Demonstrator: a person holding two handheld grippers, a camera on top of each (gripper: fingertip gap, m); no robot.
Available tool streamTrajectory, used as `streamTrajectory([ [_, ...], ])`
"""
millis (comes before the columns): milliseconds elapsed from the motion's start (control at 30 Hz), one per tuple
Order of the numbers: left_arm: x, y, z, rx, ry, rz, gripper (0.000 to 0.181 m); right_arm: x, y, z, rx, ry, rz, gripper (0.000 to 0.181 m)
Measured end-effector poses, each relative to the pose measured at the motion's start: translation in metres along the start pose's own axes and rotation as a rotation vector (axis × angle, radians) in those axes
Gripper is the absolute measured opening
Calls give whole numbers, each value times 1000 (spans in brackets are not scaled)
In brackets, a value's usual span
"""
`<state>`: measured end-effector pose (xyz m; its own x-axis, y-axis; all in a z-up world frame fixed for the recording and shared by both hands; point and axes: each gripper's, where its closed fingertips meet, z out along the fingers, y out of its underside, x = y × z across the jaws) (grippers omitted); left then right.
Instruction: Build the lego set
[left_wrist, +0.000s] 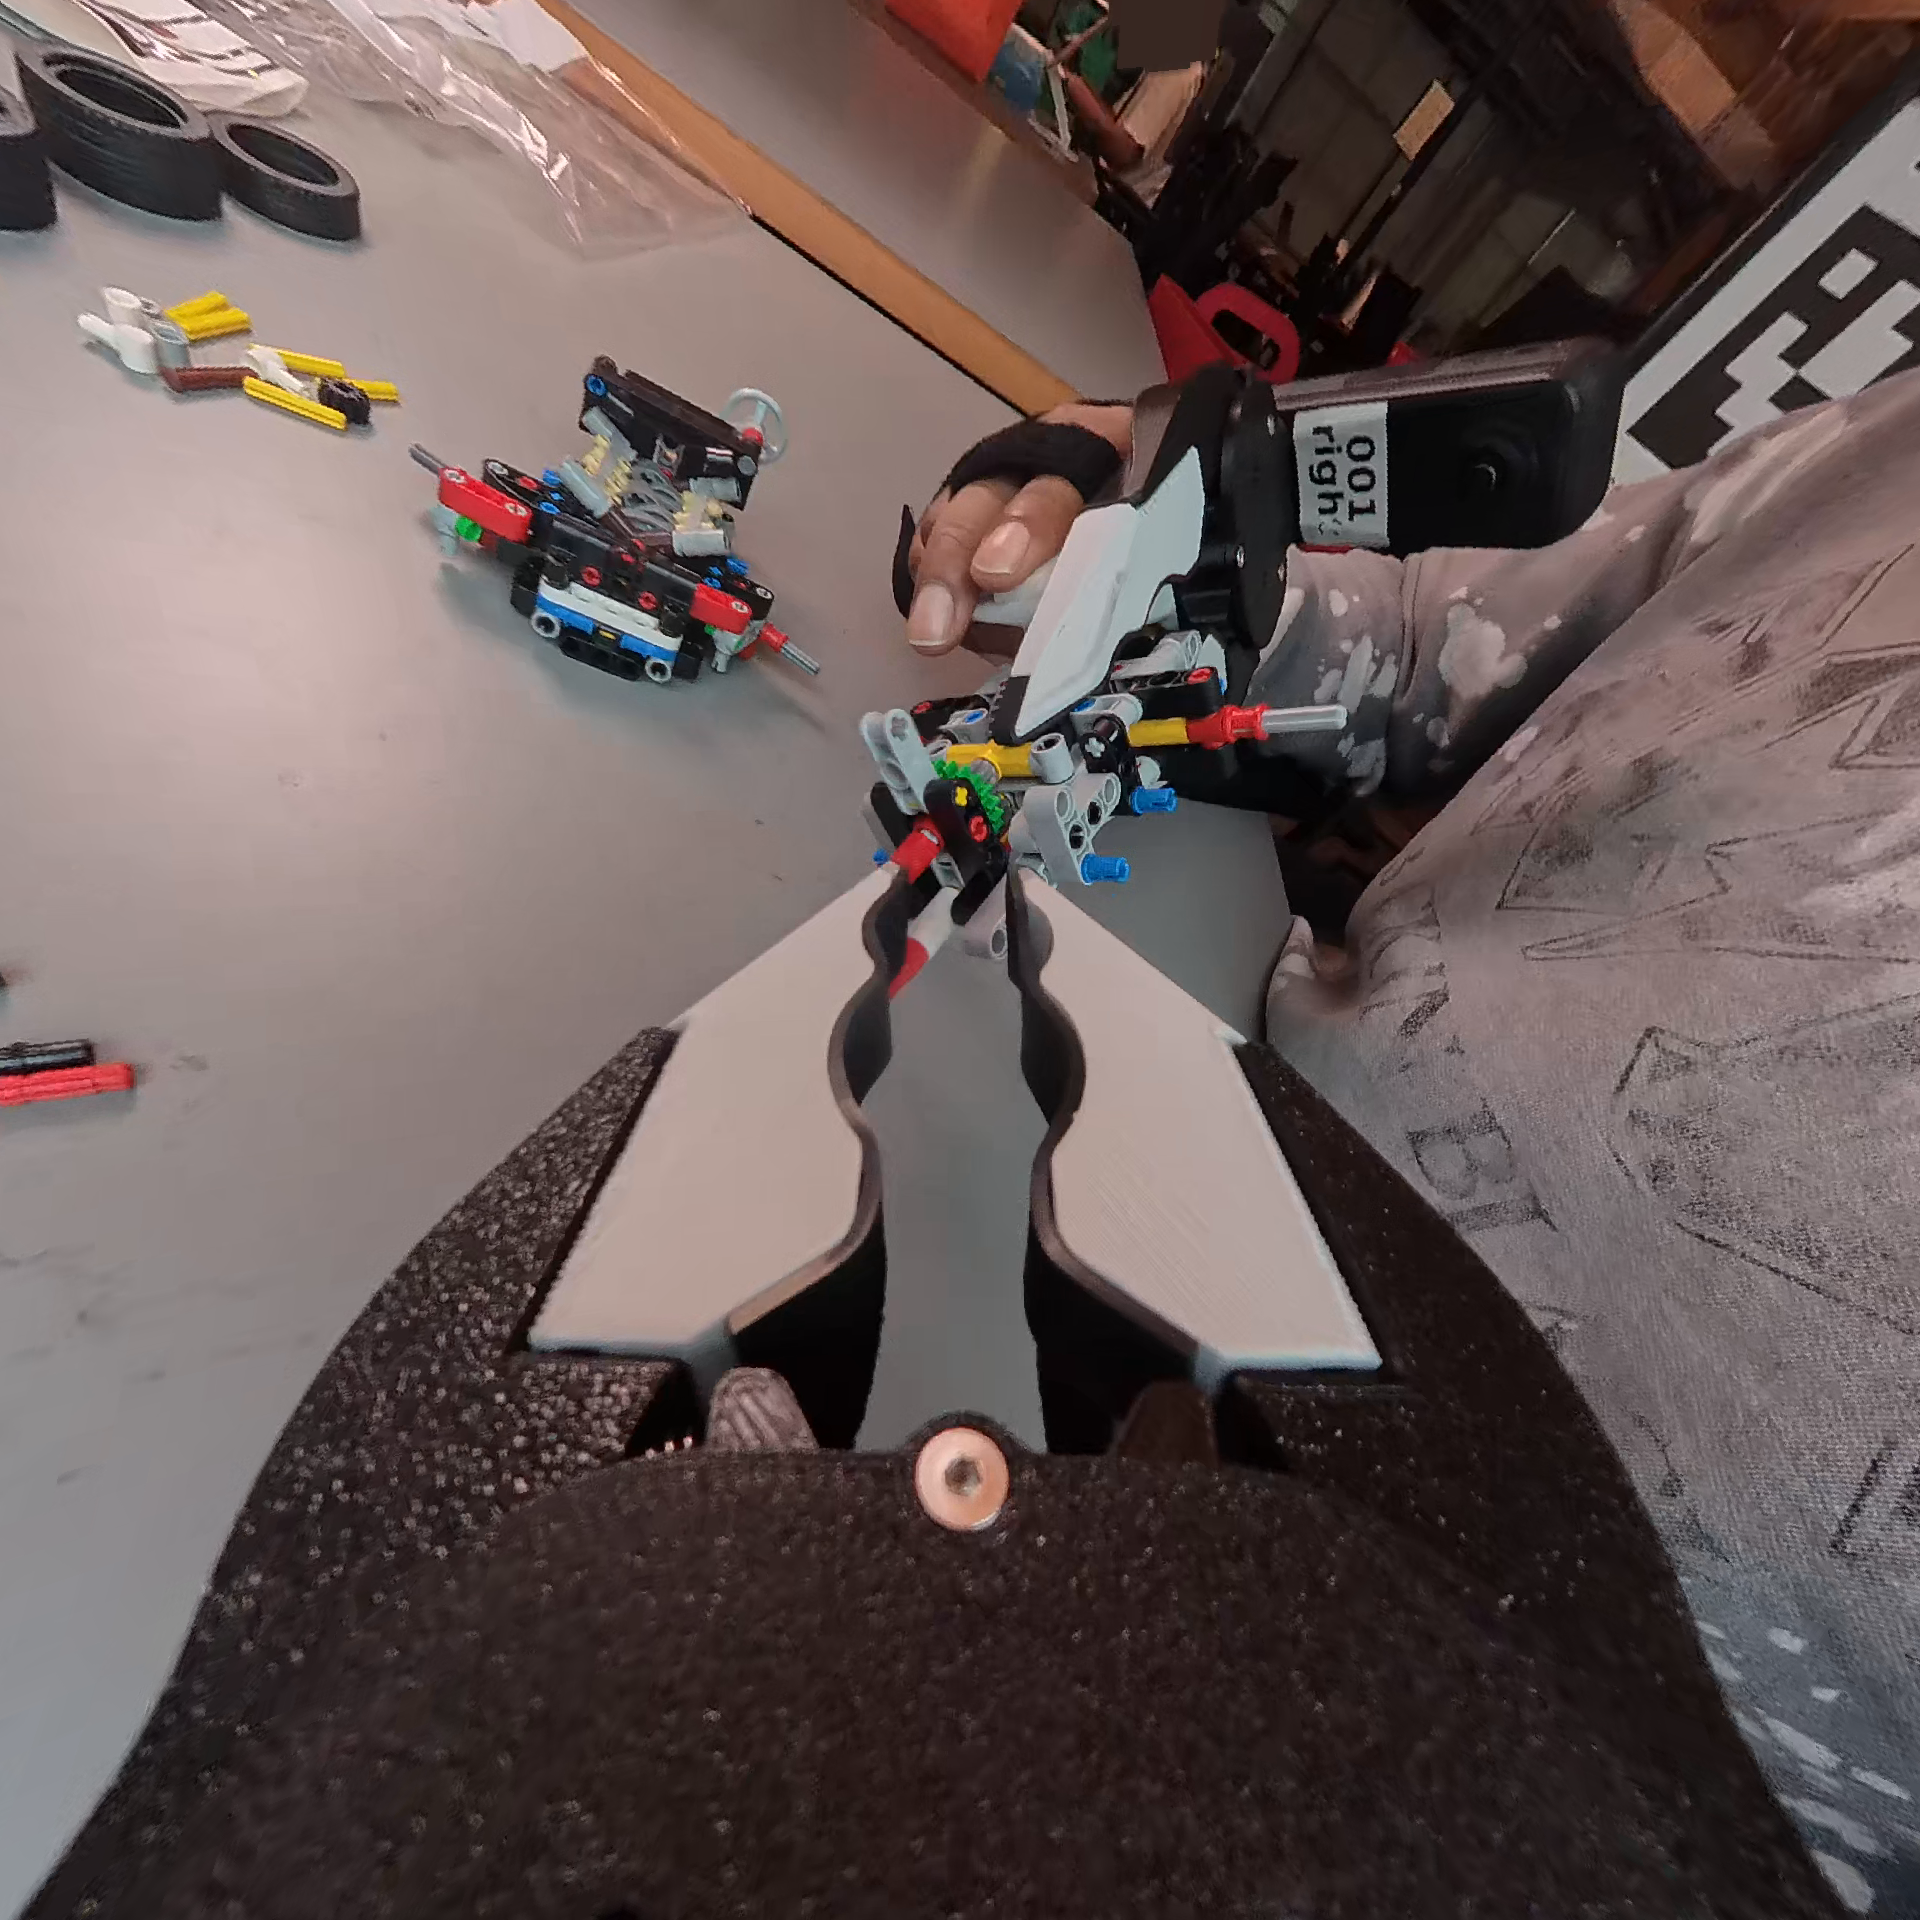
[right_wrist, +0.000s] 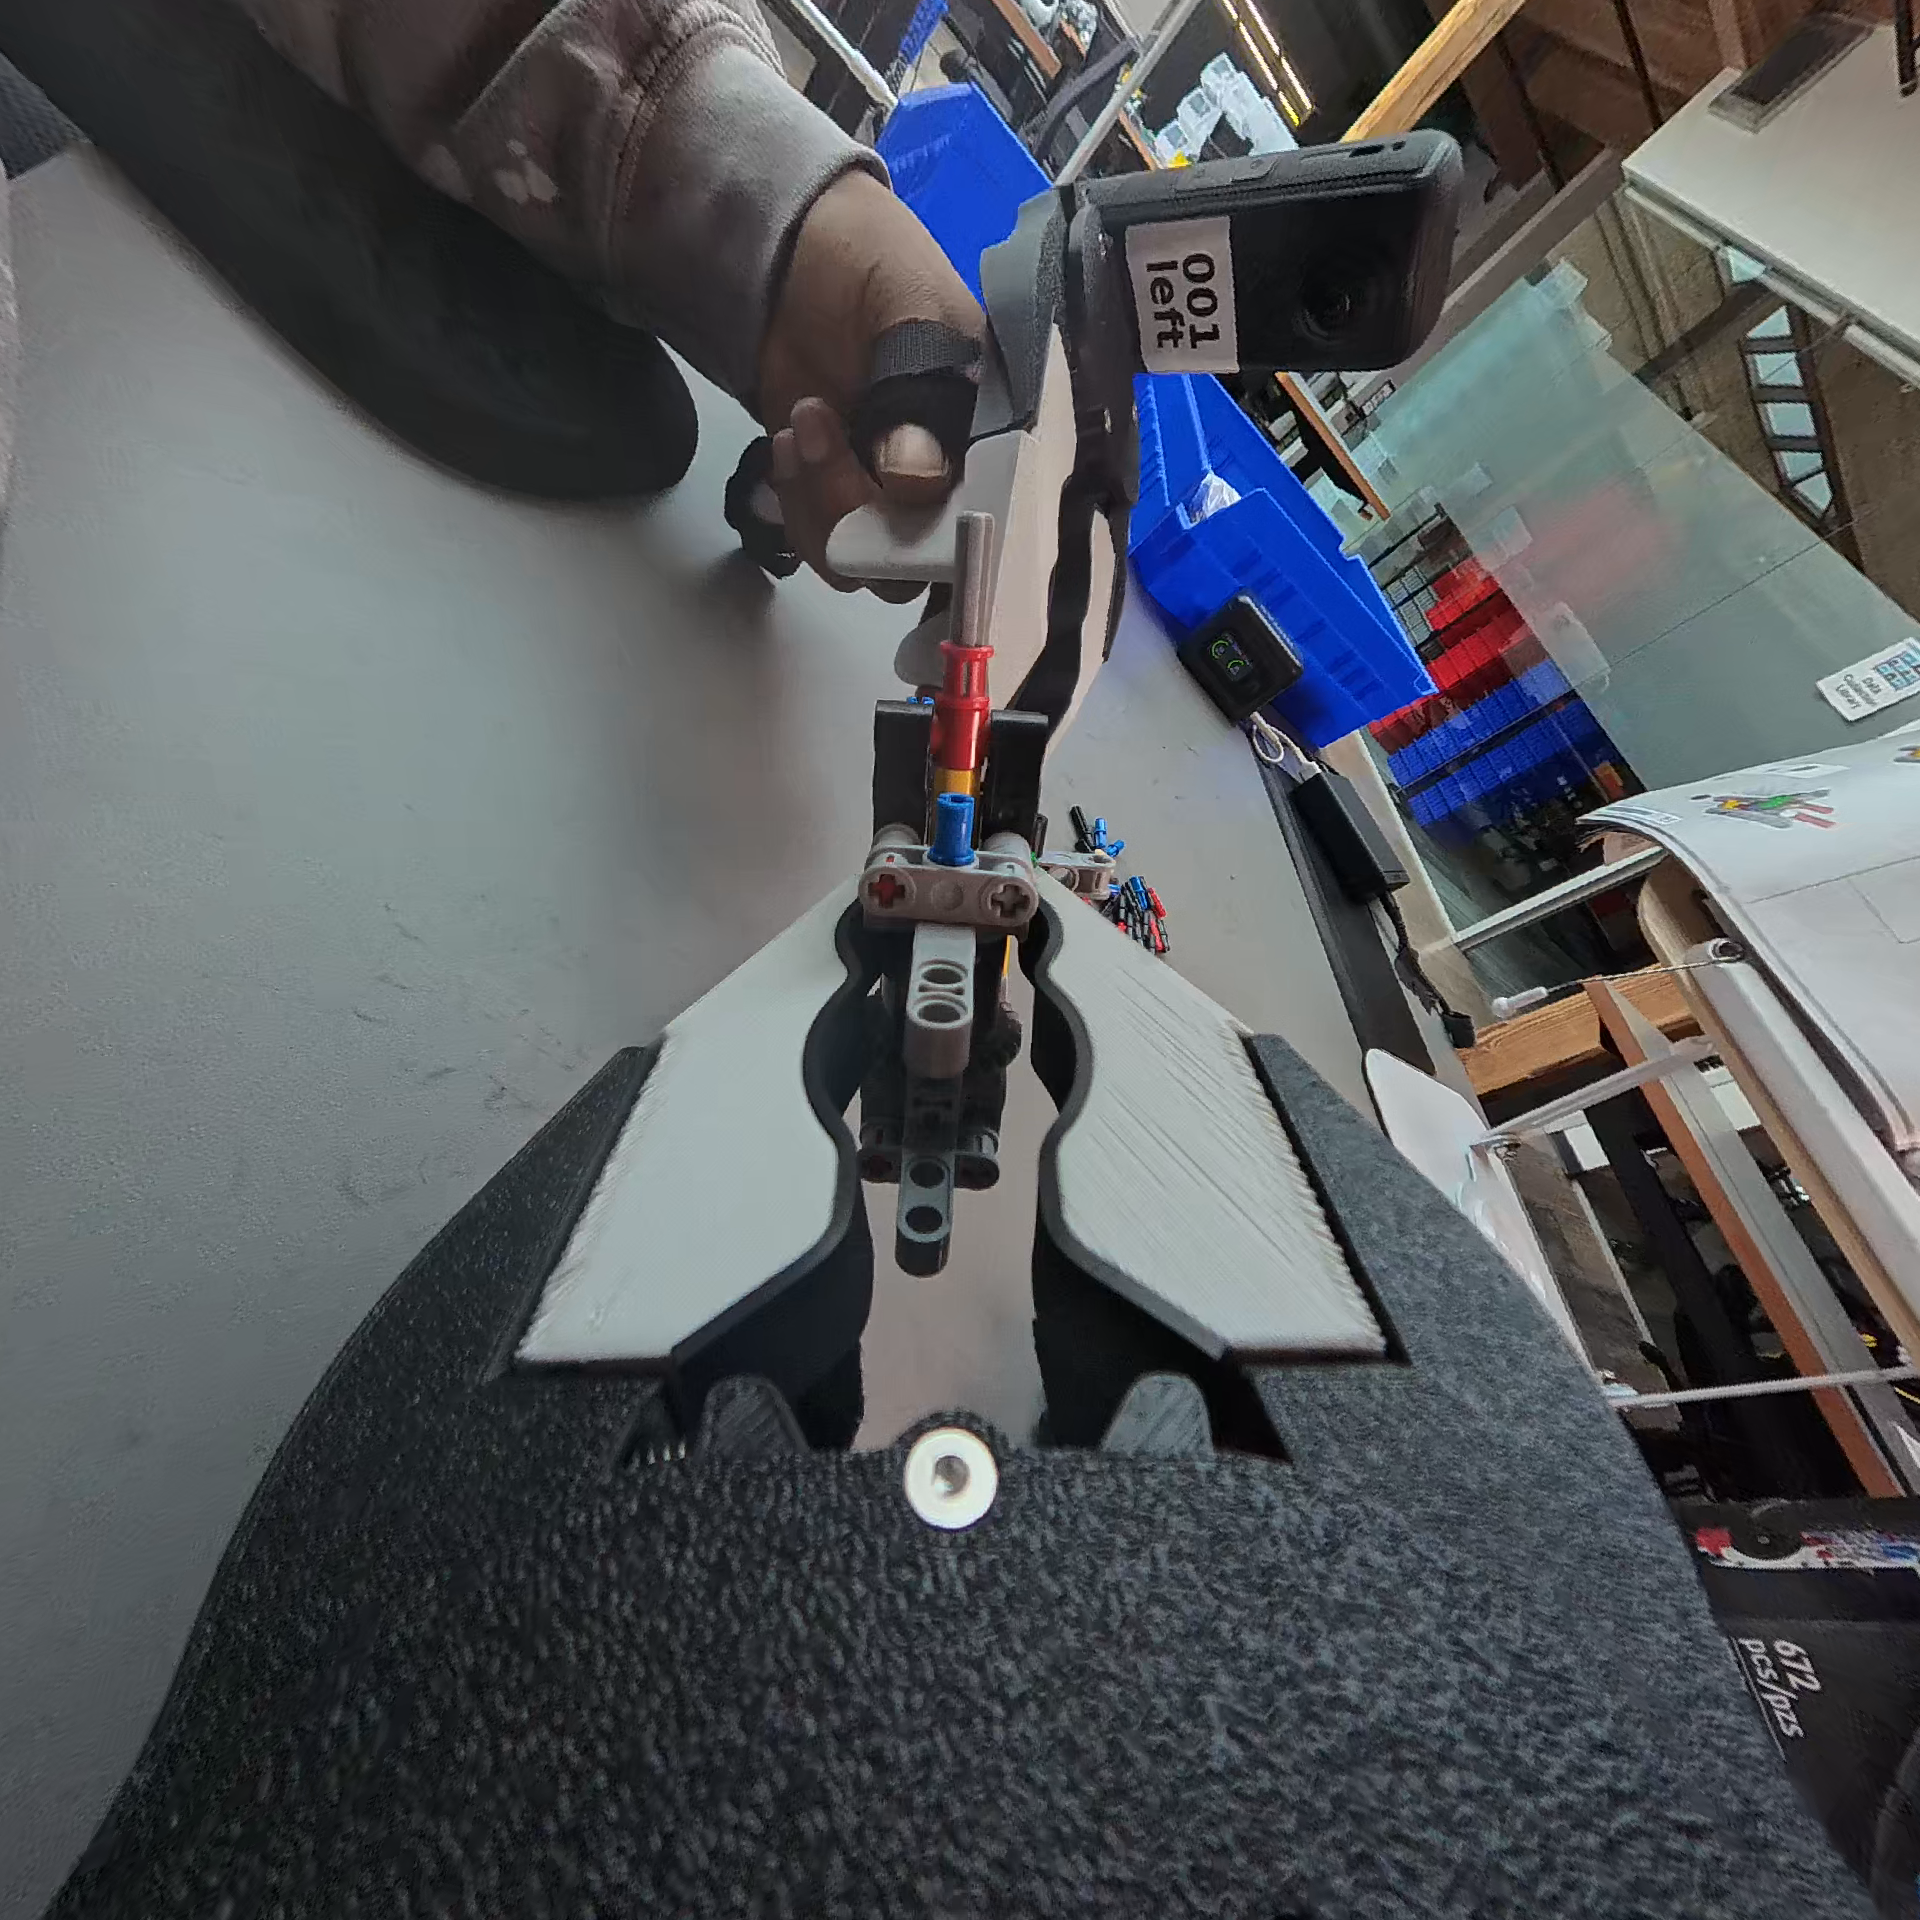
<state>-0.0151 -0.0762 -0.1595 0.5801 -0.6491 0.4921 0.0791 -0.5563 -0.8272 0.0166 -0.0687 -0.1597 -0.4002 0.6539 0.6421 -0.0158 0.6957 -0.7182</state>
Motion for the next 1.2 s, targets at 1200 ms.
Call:
streamTrajectory([
  [1200, 23, -27, 6, 124, -10, 200, 15, 40, -33, -21, 418, -16, 638, 24],
])
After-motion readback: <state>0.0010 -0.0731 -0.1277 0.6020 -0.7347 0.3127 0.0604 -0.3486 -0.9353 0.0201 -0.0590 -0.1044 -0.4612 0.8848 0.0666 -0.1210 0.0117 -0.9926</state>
